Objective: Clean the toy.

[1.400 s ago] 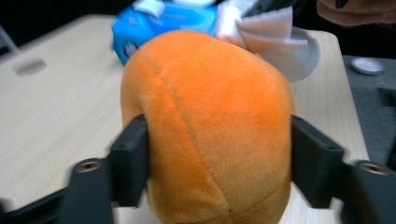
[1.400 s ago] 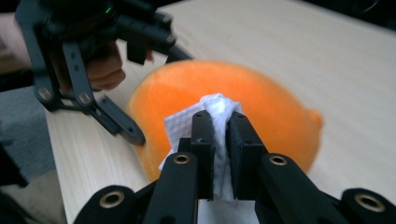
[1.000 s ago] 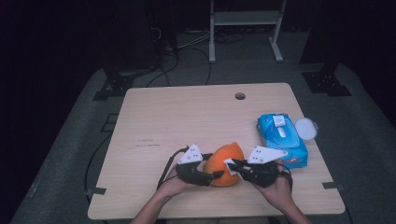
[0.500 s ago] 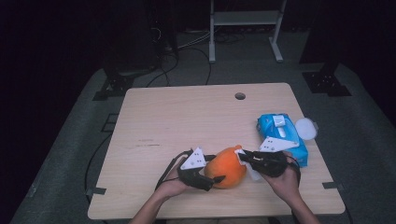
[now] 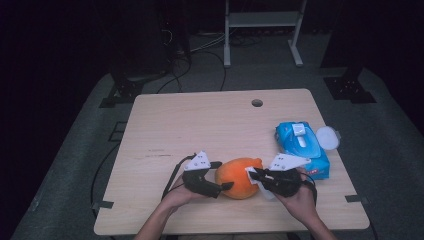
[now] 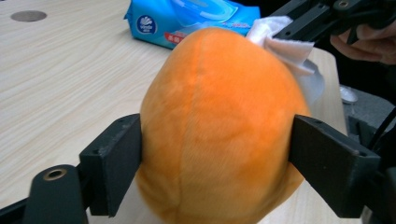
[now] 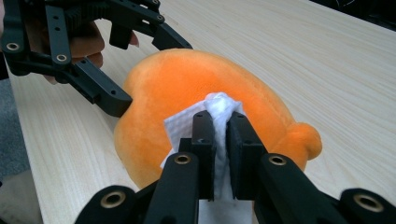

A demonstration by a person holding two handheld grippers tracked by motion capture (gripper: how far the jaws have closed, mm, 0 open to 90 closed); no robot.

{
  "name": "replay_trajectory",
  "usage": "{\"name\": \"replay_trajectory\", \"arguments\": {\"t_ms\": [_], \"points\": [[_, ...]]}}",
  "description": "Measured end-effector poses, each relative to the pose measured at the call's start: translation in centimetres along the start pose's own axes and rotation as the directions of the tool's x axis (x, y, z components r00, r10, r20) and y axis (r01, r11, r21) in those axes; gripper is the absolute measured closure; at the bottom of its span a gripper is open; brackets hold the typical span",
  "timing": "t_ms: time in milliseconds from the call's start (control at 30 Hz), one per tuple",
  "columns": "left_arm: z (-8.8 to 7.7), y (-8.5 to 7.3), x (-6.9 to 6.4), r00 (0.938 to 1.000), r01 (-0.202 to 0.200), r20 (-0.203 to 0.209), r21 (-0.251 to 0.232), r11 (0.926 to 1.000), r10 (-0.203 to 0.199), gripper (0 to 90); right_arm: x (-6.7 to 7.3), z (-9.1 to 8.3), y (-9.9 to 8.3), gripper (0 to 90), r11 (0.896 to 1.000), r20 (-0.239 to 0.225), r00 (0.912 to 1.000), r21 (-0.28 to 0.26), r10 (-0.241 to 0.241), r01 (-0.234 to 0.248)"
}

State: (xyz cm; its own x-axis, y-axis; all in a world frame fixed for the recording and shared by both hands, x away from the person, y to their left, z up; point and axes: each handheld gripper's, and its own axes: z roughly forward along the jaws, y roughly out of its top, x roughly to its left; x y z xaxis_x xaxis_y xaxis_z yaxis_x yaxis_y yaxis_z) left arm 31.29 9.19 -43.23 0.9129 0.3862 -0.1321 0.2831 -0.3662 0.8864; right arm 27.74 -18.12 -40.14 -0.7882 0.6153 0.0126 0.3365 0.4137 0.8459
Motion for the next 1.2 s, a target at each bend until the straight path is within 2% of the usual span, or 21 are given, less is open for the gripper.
{"name": "replay_trajectory", "arguments": {"t_ms": [67, 133, 167, 233, 300, 333, 433, 600, 667, 767, 800, 900, 933, 967, 1067, 1100, 1133, 1200], "points": [[0.1, 0.1, -0.2, 1.0, -0.002, 0.007, 0.002, 1.0, 0.002, 17.3, 0.4, 0.0, 0.1, 81.5, 1.0, -0.003, 1.0, -0.003, -0.005, 0.005], [0.3, 0.0, -0.5, 0.9997, -0.026, 0.002, -0.001, 0.9997, 0.026, 18.6, 1.1, 0.1, 0.4, 81.6, 1.0, -0.01, 0.9998, -0.013, -0.019, 0.019], [0.4, 0.0, -0.6, 0.9993, -0.037, 0.002, -0.005, 0.9993, 0.037, 20.6, 1.6, 0.3, 0.6, 81.6, 0.999, -0.032, 0.9988, -0.025, -0.036, 0.036], [0.6, 0.1, -1.1, 0.9967, -0.08, -0.01, -0.002, 0.9968, 0.08, 21.9, 2.5, 0.6, 1.1, 81.5, 0.997, -0.055, 0.9964, -0.034, -0.065, 0.063], [0.8, 0.2, -1.6, 0.9915, -0.128, -0.025, 0.006, 0.9918, 0.128, 23.7, 3.4, 0.9, 1.5, 81.6, 0.993, -0.045, 0.9925, -0.038, -0.113, 0.112], [0.7, 0.2, -1.7, 0.9896, -0.14, -0.031, 0.01, 0.9901, 0.14, 24.5, 3.5, 0.9, 1.7, 81.6, 0.992, -0.039, 0.9919, -0.04, -0.121, 0.119], [0.7, 0.1, -1.6, 0.9897, -0.14, -0.027, 0.007, 0.9901, 0.141, 25.6, 2.7, 0.5, 1.7, 81.7, 0.993, -0.02, 0.994, -0.044, -0.108, 0.107], [0.8, 0.0, -1.6, 0.9902, -0.137, -0.026, 0.008, 0.9905, 0.137, 25.1, -0.1, -0.6, 0.9, 81.5, 0.998, 0.057, 0.9973, -0.032, -0.045, 0.047], [0.9, 0.3, -1.5, 0.9942, -0.106, -0.02, 0.005, 0.9944, 0.106, 20.2, -0.8, -0.6, 0.3, 81.5, 1.0, 0.036, 0.9993, -0.021, -0.009, 0.01], [1.0, 0.5, -1.3, 0.999, -0.043, -0.011, 0.0, 0.9991, 0.043, 16.4, -0.5, -0.6, 0.3, 81.5, 1.0, 0.043, 0.9988, -0.003, -0.025, 0.025], [1.0, 0.5, -1.3, 0.9992, -0.038, -0.011, 0.001, 0.9993, 0.038, 17.8, -0.4, -0.6, 0.4, 81.6, 0.999, 0.044, 0.9985, -0.003, -0.031, 0.032], [1.0, 0.6, -1.8, 0.9958, -0.086, -0.03, 0.007, 0.9963, 0.086, 24.6, 0.5, -0.5, 0.8, 81.6, 0.999, 0.046, 0.9977, -0.009, -0.05, 0.05], [1.1, 0.7, -2.2, 0.9928, -0.114, -0.036, 0.008, 0.9934, 0.114, 25.1, 0.8, -0.4, 0.9, 81.6, 0.998, 0.042, 0.9975, -0.015, -0.057, 0.058], [1.2, 0.7, -2.4, 0.9901, -0.134, -0.04, 0.009, 0.9909, 0.135, 25.6, 1.4, -0.3, 1.2, 81.6, 0.997, 0.02, 0.9974, -0.032, -0.07, 0.07], [1.5, 0.9, -3.4, 0.9743, -0.22, -0.041, 0.033, 0.9748, 0.222, 26.2, 3.2, 0.3, 1.9, 81.5, 0.993, -0.022, 0.994, -0.043, -0.107, 0.106], [1.5, 0.9, -3.6, 0.9723, -0.229, -0.041, 0.036, 0.9728, 0.23, 26.6, 3.8, 0.5, 2.0, 81.5, 0.99, -0.028, 0.9902, -0.051, -0.137, 0.135], [1.5, 0.9, -3.6, 0.9704, -0.236, -0.043, 0.042, 0.9709, 0.238, 26.8, 4.0, 0.5, 2.1, 81.5, 0.989, -0.026, 0.9891, -0.046, -0.145, 0.143], [1.3, 0.7, -3.3, 0.9731, -0.226, -0.037, 0.035, 0.9734, 0.228, 28.1, 3.6, 0.5, 2.1, 81.7, 0.989, -0.026, 0.9899, -0.043, -0.14, 0.139]]}}
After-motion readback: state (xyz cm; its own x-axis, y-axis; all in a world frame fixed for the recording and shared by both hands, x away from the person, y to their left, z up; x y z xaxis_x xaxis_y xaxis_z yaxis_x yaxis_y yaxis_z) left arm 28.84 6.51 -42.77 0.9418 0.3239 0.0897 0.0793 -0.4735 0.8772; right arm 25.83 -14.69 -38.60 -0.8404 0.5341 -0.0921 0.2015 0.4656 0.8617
